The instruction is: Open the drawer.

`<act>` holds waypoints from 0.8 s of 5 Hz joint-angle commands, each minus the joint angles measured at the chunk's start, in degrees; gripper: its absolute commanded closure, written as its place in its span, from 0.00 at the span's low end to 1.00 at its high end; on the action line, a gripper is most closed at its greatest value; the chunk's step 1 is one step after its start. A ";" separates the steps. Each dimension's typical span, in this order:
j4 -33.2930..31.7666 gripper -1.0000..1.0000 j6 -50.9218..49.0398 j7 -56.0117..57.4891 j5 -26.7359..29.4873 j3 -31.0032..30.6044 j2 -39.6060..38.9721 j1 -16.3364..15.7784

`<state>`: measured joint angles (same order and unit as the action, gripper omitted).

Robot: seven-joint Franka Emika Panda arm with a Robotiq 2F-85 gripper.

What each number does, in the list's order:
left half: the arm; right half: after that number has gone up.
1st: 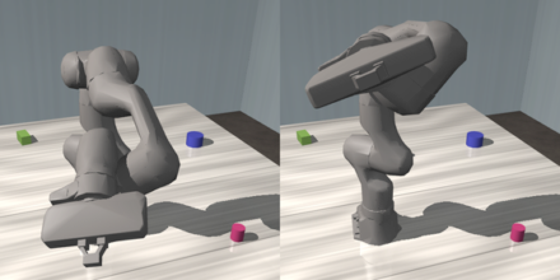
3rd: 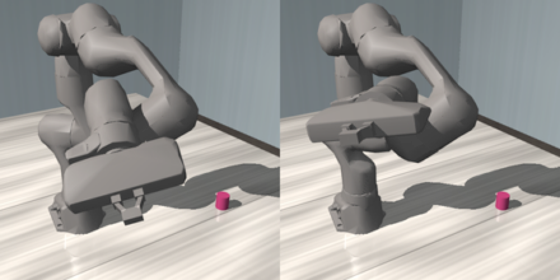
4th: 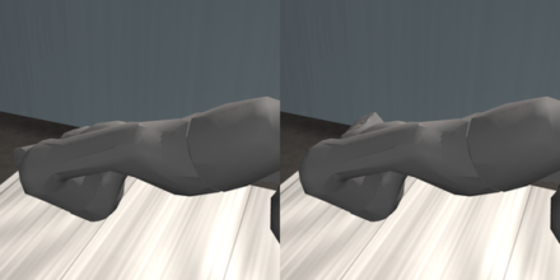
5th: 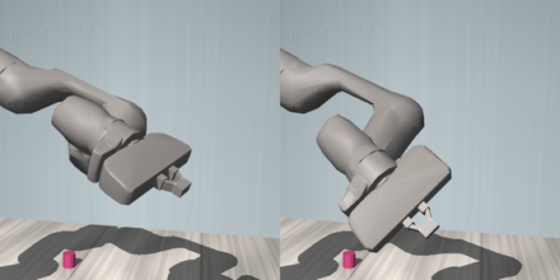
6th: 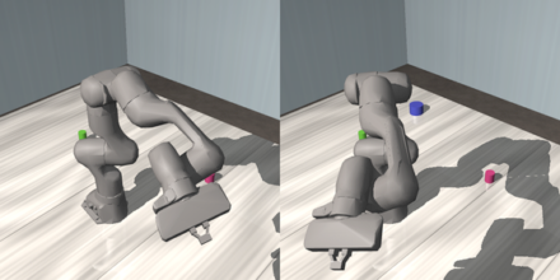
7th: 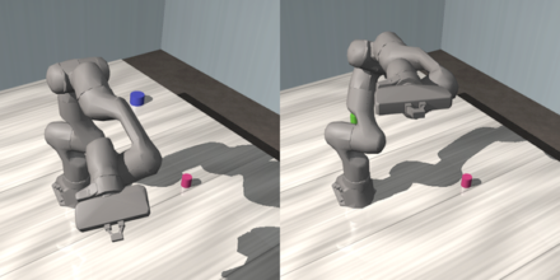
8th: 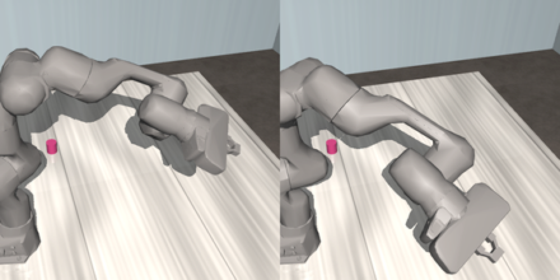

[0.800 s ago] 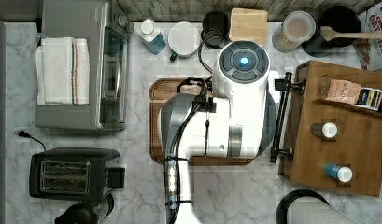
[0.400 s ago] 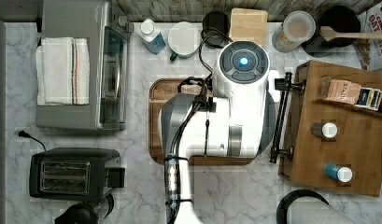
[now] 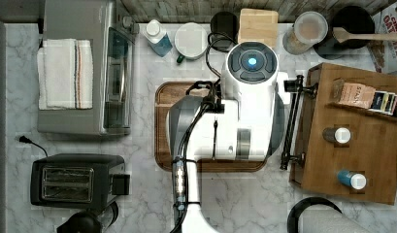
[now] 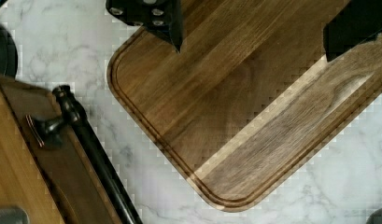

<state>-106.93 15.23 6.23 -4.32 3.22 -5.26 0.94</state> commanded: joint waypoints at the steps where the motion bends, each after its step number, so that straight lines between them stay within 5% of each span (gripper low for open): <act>1: -2.11 0.00 9.97 20.63 -2.88 3.55 -1.16 3.92; 4: -4.22 0.00 19.82 31.04 -3.23 5.42 -4.77 7.13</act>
<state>-109.95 31.92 32.20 -6.57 6.47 -10.99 6.21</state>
